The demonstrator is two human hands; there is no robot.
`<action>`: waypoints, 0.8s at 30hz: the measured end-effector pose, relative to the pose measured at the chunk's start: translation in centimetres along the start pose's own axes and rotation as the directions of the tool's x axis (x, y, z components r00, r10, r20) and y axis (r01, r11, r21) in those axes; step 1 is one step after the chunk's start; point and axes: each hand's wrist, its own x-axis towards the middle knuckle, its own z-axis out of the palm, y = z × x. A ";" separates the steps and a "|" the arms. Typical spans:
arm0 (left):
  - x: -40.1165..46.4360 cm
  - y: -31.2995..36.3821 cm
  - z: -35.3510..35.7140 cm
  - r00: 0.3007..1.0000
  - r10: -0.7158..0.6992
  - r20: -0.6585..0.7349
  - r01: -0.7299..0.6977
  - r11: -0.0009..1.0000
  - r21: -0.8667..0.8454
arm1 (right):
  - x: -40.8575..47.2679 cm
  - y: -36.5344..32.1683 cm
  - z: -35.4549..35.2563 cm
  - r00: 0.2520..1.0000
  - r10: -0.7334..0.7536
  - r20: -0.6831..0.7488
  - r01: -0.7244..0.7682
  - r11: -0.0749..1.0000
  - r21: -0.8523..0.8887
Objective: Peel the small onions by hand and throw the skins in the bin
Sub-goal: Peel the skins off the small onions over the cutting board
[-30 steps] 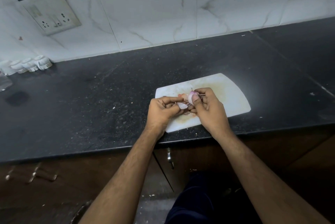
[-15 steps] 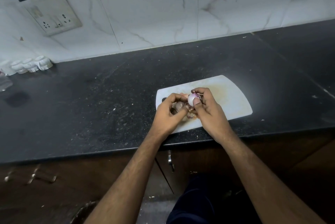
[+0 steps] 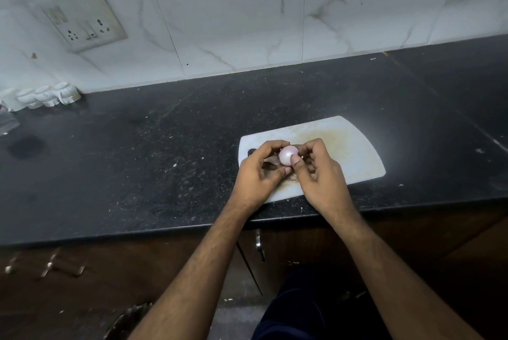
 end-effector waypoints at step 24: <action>0.0 -0.3 -0.1 0.997 0.076 0.032 -0.080 0.984 0.160 | -0.5 -0.2 0.9 0.993 -0.119 0.028 0.122 0.953 -0.278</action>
